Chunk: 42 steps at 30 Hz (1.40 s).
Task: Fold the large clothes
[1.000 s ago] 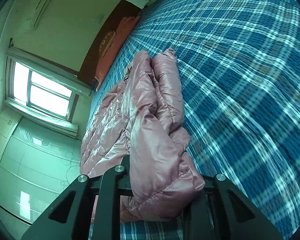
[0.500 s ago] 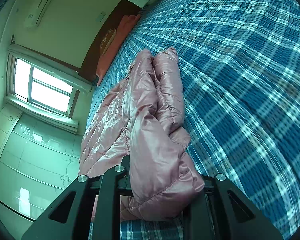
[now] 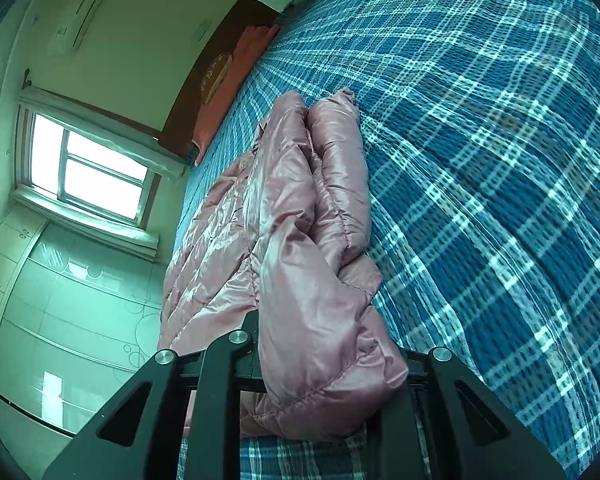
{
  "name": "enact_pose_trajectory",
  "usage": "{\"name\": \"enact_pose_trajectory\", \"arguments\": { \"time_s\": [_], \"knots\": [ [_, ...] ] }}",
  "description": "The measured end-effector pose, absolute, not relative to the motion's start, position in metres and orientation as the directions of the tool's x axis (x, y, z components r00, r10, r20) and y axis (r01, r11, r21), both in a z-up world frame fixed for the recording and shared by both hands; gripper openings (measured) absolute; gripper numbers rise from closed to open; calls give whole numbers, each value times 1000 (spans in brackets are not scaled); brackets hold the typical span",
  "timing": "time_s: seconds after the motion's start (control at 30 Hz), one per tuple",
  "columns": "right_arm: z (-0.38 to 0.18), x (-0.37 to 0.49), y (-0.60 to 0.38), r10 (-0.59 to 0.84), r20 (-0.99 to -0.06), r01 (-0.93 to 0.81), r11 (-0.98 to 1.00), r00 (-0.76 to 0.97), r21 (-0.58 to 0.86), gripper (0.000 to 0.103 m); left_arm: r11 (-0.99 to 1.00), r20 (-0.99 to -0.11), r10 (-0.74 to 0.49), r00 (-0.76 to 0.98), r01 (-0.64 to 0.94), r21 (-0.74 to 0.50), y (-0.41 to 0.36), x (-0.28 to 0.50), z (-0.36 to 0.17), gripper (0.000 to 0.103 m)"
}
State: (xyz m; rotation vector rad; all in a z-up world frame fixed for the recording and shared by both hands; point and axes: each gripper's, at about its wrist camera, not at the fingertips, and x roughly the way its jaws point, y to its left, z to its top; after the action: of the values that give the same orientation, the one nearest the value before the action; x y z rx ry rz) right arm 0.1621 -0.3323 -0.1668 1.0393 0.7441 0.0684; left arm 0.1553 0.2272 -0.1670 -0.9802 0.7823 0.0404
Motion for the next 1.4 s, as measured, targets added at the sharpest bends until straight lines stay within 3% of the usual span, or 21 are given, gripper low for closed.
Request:
{"name": "enact_pose_trajectory", "arguments": {
  "time_s": [0.1,0.23,0.3,0.47,0.6,0.7,0.77,0.83,1.0,1.23,1.4],
  "knots": [
    [-170,167,-339,389,-514,295,497,765,816,30,563,-600,-313,736,-365,-742,234,152,-168,25],
    [-171,168,-347,366,-515,307,495,775,813,43,562,-596,-308,741,-364,-743,241,141,-169,50],
    [-171,167,-353,344,-517,318,493,784,810,51,563,-597,-303,743,-366,-741,245,138,-171,51],
    [-181,169,-369,329,-505,331,462,798,823,50,543,-600,-303,740,-384,-747,254,133,-181,51],
    [-193,183,-374,360,-512,333,454,780,827,28,573,-607,-307,733,-366,-733,252,139,-183,25],
    [-198,191,-374,358,-524,341,462,773,819,25,590,-619,-300,726,-368,-718,247,142,-184,20],
    [-199,192,-372,356,-526,340,468,773,816,25,592,-619,-301,725,-367,-717,247,141,-184,20],
    [-198,194,-371,361,-525,335,470,771,816,26,598,-627,-300,719,-371,-711,248,141,-182,31],
    [-188,182,-377,349,-534,336,490,770,805,27,634,-652,-240,719,-393,-666,261,133,-164,45],
    [-162,171,-390,279,-602,369,579,748,727,27,769,-734,-65,676,-434,-469,278,125,-140,46],
    [-136,174,-389,185,-660,390,681,728,620,27,843,-731,60,680,-426,-327,277,122,-110,46]
  ]
}}
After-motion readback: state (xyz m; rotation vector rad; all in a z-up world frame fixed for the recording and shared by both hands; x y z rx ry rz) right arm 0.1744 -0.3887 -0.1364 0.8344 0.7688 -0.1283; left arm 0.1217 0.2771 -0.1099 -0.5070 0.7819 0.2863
